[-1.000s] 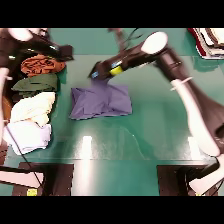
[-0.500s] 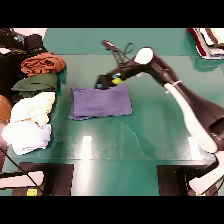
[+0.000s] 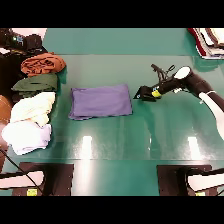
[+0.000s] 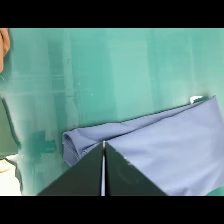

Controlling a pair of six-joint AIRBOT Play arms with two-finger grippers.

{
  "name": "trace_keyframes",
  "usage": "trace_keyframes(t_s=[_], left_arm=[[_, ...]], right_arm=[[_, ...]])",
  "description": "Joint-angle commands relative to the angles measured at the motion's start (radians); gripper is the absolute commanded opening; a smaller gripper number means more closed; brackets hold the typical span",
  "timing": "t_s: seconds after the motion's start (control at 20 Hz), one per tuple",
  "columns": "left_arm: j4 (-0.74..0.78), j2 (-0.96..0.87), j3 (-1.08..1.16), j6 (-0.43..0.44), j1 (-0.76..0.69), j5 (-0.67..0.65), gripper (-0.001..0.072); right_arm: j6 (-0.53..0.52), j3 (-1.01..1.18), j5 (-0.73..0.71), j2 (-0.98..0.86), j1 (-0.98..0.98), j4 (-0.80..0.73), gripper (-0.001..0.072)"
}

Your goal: Fold the shirts.

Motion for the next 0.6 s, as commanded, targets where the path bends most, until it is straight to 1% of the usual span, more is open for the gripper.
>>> trace_keyframes(t_s=[0.0, 0.2, 0.25, 0.35, 0.45, 0.5, 0.55], left_arm=[[-0.010, 0.000, -0.001, 0.001, 0.000, -0.004, 0.0024], [-0.010, 0.000, -0.001, 0.002, 0.000, -0.010, 0.0024], [-0.010, 0.000, -0.001, 0.002, 0.000, -0.010, 0.0024], [-0.010, 0.000, -0.001, 0.002, 0.000, -0.011, 0.0024], [-0.011, 0.000, -0.001, 0.002, 0.000, -0.011, 0.0024], [-0.016, 0.000, -0.001, 0.002, 0.000, -0.011, 0.0024], [-0.018, 0.000, -0.001, 0.001, 0.000, -0.010, 0.0023]], right_arm=[[-0.058, 0.008, -0.019, -0.108, 0.011, 0.155, 0.0625], [-0.066, 0.175, -0.017, -0.272, 0.108, 0.280, 0.0623], [-0.069, 0.215, -0.015, -0.304, 0.126, 0.304, 0.0576], [-0.069, 0.288, -0.014, -0.352, 0.160, 0.298, 0.0403], [-0.081, 0.343, -0.010, -0.379, 0.180, 0.296, 0.0130], [-0.099, 0.360, -0.007, -0.381, 0.185, 0.296, 0.0016], [-0.100, 0.369, -0.009, -0.377, 0.184, 0.295, 0.0015]])
